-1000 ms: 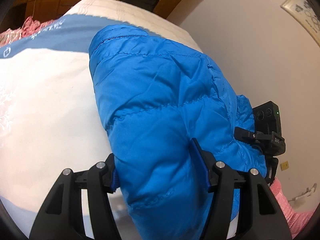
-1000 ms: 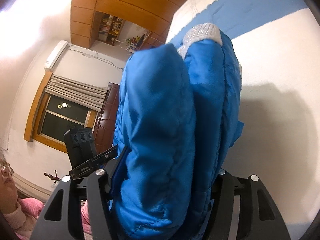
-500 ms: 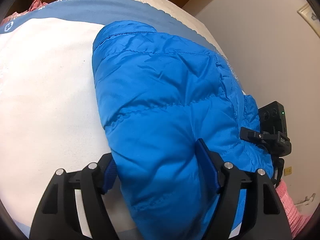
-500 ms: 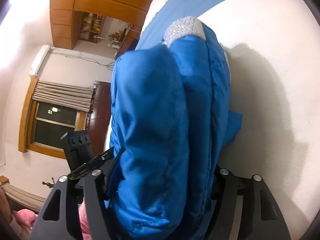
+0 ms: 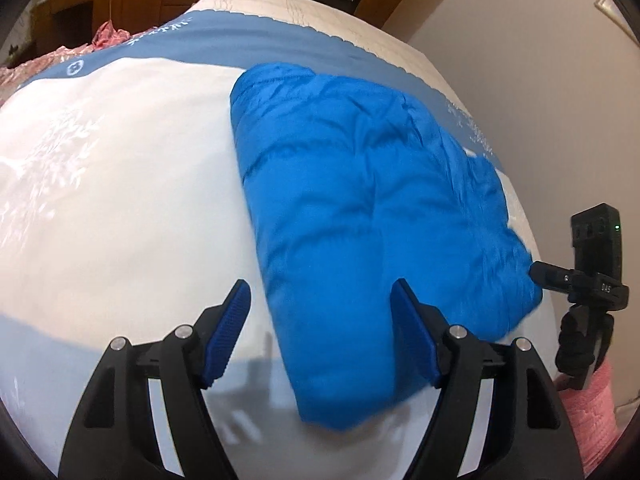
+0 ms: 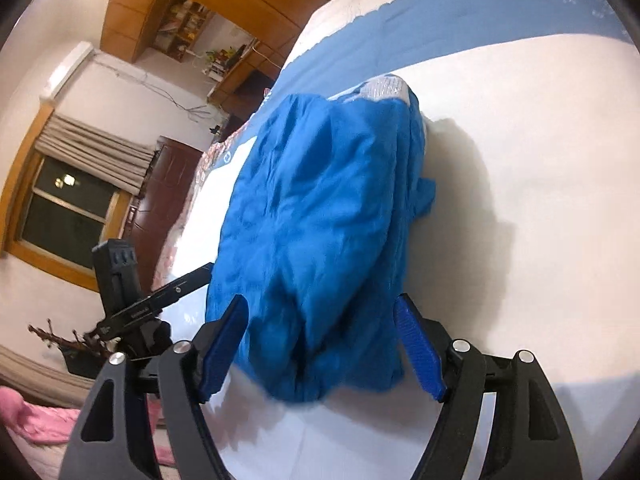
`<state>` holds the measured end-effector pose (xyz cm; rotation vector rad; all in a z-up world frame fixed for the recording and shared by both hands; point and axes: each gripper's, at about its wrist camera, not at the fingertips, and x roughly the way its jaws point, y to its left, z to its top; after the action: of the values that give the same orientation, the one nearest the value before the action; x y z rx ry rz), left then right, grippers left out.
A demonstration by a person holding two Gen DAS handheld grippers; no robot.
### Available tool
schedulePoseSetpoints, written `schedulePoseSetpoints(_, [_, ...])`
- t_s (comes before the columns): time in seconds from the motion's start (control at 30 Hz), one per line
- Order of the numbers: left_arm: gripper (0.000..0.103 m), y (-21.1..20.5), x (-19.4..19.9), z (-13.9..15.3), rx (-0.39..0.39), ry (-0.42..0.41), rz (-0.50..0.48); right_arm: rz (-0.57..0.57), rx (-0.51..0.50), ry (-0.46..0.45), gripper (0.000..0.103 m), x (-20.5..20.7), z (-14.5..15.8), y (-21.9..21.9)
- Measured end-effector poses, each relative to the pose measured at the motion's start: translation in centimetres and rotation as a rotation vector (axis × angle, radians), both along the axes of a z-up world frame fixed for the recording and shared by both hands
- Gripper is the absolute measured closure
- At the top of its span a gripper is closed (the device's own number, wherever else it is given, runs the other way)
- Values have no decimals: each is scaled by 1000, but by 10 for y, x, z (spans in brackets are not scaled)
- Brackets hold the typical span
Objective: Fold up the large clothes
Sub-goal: 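Open both tools and withdraw them from the folded jacket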
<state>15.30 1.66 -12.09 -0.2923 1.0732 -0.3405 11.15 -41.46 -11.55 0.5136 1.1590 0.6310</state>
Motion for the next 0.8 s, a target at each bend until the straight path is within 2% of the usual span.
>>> schedulePoseSetpoints(0.1, [29,-3,-11,-14,29,7,12,-24,-72,20,28,-18,-9,-3])
schedulePoseSetpoints(0.17, [27,-4,-15,-23,32,10,13,-45,-89,65,28,-22,-23,-6])
schedulePoseSetpoints(0.27, [26,-13,-11,-33,55,2,14,-47,-147,74,28,-21,-39,-4])
schedulePoseSetpoints(0.4, [26,-11,-7,-29,58,26,44,-76,-141,106,28,-22,-50,-6])
schedulePoseSetpoints(0.47, [27,-13,-11,-16,102,17,60,-83,-153,91,28,-27,-43,-11])
schedulePoseSetpoints(0.53, [27,-13,-17,-3,135,10,70,-88,-203,55,26,-31,-23,-8])
schedulePoseSetpoints(0.67, [22,-13,-33,22,180,-6,114,-103,-309,-5,12,-45,12,-1])
schedulePoseSetpoints(0.7, [17,-14,-38,28,191,-9,121,-106,-344,-24,10,-50,21,2])
schedulePoseSetpoints(0.8, [12,-19,-52,46,249,-31,153,-110,-425,-63,4,-63,44,18])
